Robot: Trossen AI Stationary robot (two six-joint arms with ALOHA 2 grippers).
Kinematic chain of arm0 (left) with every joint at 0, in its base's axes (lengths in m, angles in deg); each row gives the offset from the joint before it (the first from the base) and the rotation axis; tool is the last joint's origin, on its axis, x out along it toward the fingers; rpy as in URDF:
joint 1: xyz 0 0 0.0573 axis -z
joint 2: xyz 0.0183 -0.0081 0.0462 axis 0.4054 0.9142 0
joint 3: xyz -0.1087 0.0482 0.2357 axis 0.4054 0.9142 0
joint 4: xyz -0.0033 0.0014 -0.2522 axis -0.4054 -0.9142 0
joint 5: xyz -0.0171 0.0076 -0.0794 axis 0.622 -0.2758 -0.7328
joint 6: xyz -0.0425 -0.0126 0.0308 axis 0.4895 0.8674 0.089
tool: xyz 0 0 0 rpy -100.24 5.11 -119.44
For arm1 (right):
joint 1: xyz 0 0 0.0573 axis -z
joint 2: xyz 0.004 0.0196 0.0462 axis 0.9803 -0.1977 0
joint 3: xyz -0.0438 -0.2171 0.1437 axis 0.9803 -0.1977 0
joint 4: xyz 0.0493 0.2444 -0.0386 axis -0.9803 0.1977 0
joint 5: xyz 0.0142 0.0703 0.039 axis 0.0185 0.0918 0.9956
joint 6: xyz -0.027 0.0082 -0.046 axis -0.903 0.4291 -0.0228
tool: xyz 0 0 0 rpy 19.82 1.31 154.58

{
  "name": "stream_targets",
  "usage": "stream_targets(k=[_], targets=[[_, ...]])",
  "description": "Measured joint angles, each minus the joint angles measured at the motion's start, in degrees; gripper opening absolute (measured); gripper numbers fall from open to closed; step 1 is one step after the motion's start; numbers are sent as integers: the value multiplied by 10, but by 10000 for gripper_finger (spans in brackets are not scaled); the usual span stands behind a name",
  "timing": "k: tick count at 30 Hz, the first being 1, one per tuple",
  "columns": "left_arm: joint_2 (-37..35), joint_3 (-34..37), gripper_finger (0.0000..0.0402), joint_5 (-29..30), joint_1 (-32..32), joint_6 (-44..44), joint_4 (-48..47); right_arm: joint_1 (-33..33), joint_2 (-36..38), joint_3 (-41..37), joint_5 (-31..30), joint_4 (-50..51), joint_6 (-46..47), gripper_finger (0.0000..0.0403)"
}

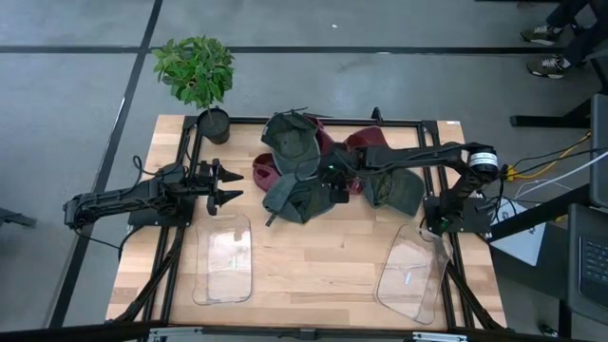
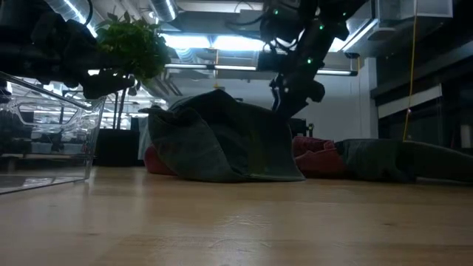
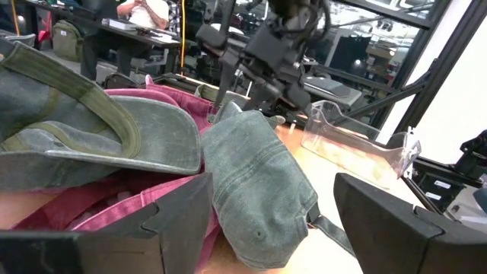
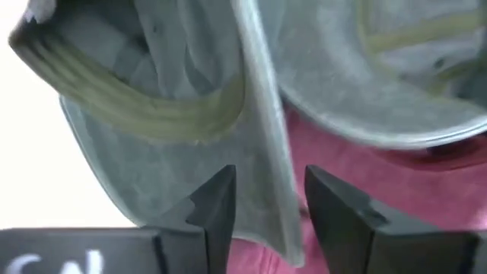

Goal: Pick & Place hat
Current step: Put the bottom left gray cap into the right transparent bin

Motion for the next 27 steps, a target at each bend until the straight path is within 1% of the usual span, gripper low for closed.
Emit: stream_targets(k=[3, 7, 8, 11, 16, 19, 23, 27], targets=[[0, 0, 267, 0, 0, 0, 0, 0, -4, 0, 10, 12, 4, 112], [0, 0, 267, 0, 0, 0, 0, 0, 9, 0, 26, 26, 31, 25], [0, 0, 267, 0, 0, 0, 0, 0, 16, 0, 26, 30, 38, 17], [0, 0, 267, 0, 0, 0, 0, 0, 39, 0, 24, 35, 62, 21], [0, 0, 267, 0, 0, 0, 0, 0, 99, 0, -33, 35, 64, 14], [0, 0, 267, 0, 0, 0, 0, 0, 142, 0, -50, 34, 58, 14], [0, 0, 267, 0, 0, 0, 0, 0, 200, 0, -52, 23, 21, 14], [0, 0, 267, 0, 0, 0, 1, 0, 251, 0, -52, -12, 26, 14]])
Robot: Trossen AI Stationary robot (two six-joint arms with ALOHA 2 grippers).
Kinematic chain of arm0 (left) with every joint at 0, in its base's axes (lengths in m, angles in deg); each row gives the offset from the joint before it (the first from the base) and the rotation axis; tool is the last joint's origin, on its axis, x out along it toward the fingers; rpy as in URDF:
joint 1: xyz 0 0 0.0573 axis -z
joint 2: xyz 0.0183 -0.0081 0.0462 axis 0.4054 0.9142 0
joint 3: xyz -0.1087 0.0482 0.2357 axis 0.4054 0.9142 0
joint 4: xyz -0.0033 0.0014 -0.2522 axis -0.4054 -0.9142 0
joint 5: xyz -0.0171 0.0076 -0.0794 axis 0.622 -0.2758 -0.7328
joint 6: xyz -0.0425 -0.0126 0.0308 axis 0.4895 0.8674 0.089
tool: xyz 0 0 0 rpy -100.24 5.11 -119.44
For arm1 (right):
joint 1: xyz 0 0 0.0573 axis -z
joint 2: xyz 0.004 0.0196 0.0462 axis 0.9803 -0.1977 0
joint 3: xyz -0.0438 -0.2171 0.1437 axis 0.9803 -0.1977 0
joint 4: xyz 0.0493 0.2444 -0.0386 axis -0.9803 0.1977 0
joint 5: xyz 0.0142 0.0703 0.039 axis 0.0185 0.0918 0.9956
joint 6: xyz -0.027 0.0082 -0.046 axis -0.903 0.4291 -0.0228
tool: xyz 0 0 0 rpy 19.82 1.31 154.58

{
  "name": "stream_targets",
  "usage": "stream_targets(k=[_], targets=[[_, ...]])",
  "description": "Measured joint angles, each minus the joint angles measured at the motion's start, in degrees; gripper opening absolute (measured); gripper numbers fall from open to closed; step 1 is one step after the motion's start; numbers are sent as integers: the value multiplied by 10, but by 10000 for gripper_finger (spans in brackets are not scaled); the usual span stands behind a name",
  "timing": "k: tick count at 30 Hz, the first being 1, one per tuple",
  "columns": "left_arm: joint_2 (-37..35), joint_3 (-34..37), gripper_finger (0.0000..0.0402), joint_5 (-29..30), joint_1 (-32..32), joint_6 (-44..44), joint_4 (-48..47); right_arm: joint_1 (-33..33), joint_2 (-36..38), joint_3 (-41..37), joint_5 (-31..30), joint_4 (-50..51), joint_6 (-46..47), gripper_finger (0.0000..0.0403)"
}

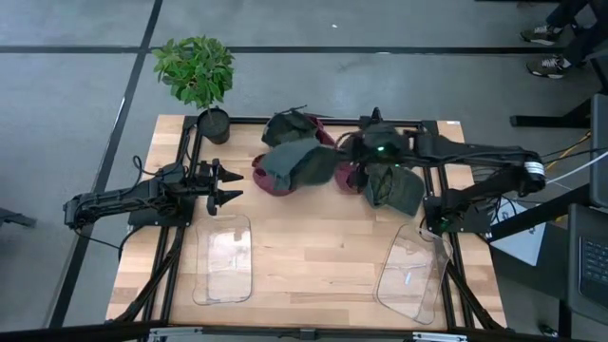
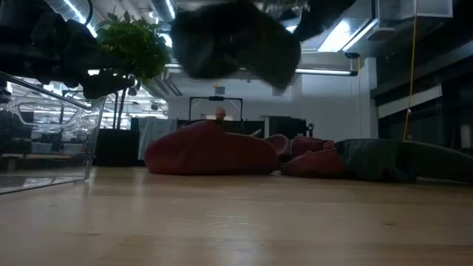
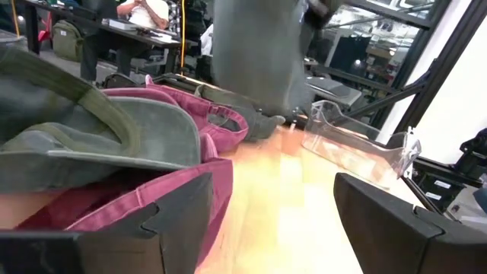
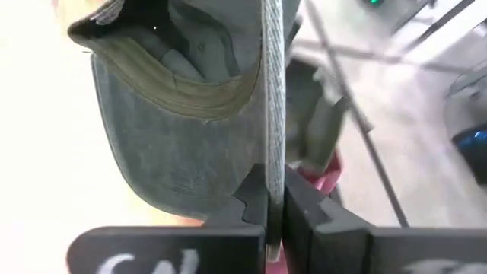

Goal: Pick & Place hat
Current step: Put the bottom left gray cap into the right transparent bin

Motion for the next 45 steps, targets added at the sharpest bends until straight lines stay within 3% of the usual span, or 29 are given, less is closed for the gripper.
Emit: stream_targets(k=[3, 6, 9, 12, 17, 25, 28, 35, 45], targets=[[0, 0, 267, -2, 0, 35, 23, 0, 31, 0, 2, -40, 10, 14], [0, 0, 267, -3, 0, 185, 82, 0, 54, 0, 28, -77, 8, 14], [0, 0, 267, 26, 0, 293, 138, 0, 65, 0, 63, -97, 5, 14], [0, 0, 267, 65, 0, 347, 185, 0, 65, 0, 83, -96, -13, 14], [0, 0, 267, 130, 0, 365, 249, 0, 58, 0, 96, -96, -36, 19], [8, 0, 267, 174, 1, 392, 405, 0, 56, 0, 102, -96, -64, 18], [14, -7, 267, 178, 1, 364, 451, 8, 56, 0, 116, -95, -68, 17], [81, -70, 267, 151, 1, 327, 438, 31, 56, 0, 142, -92, -68, 17], [312, -273, 267, 49, -1, 248, 270, 35, 56, 0, 147, -92, -98, 17]])
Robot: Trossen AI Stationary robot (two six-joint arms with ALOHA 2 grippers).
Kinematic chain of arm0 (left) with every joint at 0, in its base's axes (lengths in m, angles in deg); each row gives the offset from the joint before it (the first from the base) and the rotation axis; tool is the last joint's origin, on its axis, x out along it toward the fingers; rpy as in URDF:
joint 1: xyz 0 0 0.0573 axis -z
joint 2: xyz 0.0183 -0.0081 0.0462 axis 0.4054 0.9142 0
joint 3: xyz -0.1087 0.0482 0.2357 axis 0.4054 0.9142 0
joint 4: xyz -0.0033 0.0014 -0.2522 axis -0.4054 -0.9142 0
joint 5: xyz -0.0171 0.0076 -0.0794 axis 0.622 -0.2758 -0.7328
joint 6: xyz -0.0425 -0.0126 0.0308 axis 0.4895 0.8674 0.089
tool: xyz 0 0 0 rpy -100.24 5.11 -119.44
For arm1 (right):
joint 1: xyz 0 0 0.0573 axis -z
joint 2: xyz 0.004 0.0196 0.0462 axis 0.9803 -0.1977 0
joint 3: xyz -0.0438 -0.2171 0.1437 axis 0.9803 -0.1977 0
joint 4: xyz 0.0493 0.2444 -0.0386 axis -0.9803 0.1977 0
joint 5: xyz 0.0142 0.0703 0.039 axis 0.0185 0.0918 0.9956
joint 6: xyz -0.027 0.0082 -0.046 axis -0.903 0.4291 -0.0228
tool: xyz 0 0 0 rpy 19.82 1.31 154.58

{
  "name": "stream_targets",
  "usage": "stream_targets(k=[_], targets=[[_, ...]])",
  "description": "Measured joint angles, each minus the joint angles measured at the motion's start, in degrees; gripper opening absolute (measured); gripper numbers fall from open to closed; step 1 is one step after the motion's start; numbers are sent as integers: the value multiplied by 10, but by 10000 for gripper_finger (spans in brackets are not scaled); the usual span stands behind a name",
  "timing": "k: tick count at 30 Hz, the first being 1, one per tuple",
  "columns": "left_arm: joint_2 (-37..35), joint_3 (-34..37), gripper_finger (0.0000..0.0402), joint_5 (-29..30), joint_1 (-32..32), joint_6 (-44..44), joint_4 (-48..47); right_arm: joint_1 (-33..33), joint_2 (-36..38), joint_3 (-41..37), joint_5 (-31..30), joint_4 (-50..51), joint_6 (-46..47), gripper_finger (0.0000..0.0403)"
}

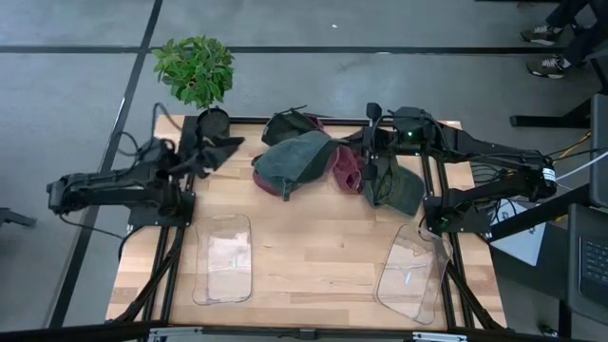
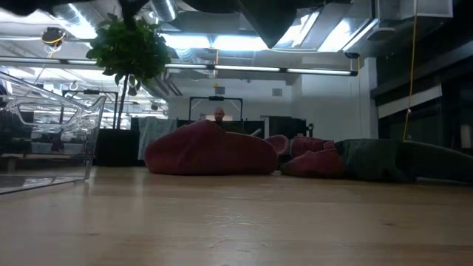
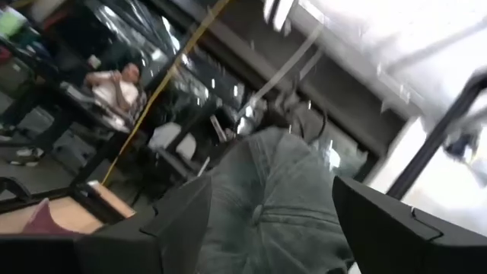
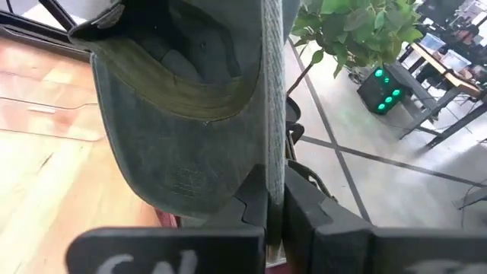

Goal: Pick & Place hat
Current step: Put the bottom left gray cap into the right transparent bin

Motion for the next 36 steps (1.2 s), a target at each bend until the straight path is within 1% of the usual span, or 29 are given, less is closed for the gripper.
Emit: stream_targets(k=[5, 9, 12, 14, 16, 19, 23, 26, 29, 31, 36], targets=[[87, -104, 267, -51, -1, -80, -71, 0, 0, 0, 27, -3, 1, 16], [138, -192, 267, -89, 2, -147, -218, 0, 0, 0, 31, -4, 3, 17], [171, -254, 267, -89, 14, -194, -312, 0, 0, 0, 31, -4, 5, 16], [193, -287, 267, -83, 22, -224, -345, 0, 0, 0, 31, -4, 7, 16], [214, -312, 267, -83, 30, -247, -353, 0, -2, 0, 31, -5, 20, 17], [236, -341, 267, -84, 38, -262, -352, 0, -4, 0, 30, -5, 43, 17], [253, -361, 267, -85, 47, -280, -370, 2, -13, 0, 19, -6, 45, 16], [253, -382, 267, -87, 50, -289, -415, 2, -18, 0, 2, -1, 45, 16], [252, -404, 267, -86, 50, -289, -478, 3, -19, 0, 0, -9, 45, 16], [253, -409, 267, -84, 50, -292, -496, 3, -19, 0, 0, -15, 45, 17], [264, -409, 267, -76, 50, -306, -502, 3, -19, 0, 6, -43, 45, 17]])
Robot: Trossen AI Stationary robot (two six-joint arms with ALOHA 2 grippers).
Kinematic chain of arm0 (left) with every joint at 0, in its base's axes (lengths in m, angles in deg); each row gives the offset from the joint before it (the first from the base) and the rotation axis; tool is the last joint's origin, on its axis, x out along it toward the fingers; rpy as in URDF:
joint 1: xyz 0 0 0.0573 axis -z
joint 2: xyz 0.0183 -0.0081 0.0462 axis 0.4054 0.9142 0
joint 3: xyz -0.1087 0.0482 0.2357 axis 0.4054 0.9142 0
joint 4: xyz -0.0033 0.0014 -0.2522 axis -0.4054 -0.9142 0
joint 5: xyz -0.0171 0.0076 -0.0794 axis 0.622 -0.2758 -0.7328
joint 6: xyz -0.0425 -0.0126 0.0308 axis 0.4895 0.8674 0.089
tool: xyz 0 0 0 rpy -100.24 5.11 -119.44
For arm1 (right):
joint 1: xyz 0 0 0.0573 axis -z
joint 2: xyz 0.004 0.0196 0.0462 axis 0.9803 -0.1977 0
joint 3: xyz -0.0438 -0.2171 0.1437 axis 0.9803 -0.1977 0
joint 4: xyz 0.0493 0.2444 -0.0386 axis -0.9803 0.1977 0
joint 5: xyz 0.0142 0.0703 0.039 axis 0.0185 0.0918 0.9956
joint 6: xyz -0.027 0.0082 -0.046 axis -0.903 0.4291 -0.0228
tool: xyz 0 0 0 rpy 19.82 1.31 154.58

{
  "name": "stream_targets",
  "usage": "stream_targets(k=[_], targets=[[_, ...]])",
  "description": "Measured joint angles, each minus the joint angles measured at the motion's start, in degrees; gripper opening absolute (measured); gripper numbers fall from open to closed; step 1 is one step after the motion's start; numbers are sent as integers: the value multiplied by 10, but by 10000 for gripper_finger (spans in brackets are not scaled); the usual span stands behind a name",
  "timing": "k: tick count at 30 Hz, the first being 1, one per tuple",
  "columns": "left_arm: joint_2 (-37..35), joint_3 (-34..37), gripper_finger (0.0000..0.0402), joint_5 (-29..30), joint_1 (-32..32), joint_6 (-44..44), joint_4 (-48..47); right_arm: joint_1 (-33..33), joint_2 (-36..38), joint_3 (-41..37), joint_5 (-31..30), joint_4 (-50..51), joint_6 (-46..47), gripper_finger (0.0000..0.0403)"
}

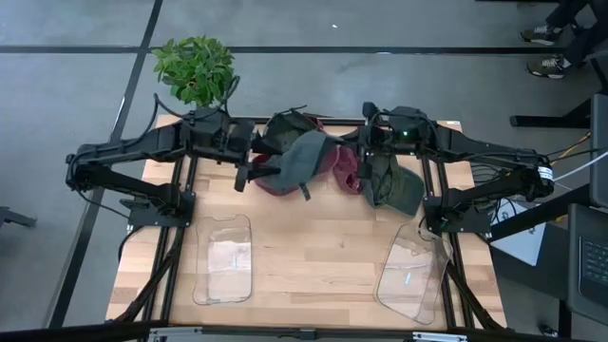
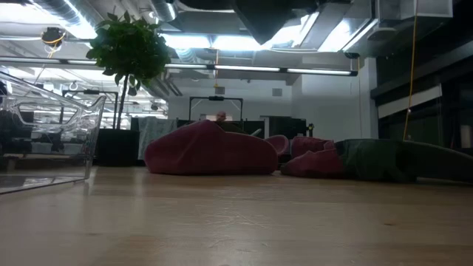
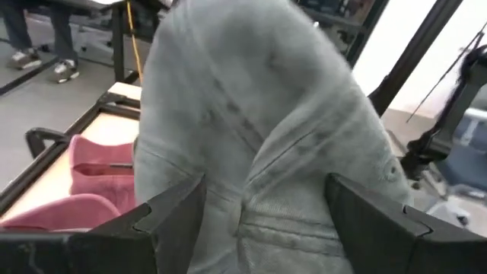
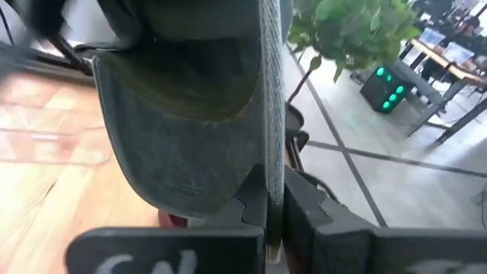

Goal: Pick & Place hat
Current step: Put the bottom left gray cap into the right transparent bin

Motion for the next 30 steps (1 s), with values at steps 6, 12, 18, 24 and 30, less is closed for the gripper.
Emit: stream_targets(k=[6, 12, 18, 24, 30], targets=[[18, 0, 267, 66, 3, -31, 0, 0, 0, 0, 3, -6, 6, 18], [19, 0, 234, 142, 13, -69, 0, 0, 0, 0, 3, -6, 26, 17], [18, 0, 135, 178, 19, -98, 0, 0, 0, 0, 3, -6, 26, 17], [18, 0, 20, 179, 19, -102, 1, 0, 0, 0, 5, -7, 26, 18], [18, 0, 5, 227, 20, -112, 3, 0, 0, 0, 4, -7, 26, 19]])
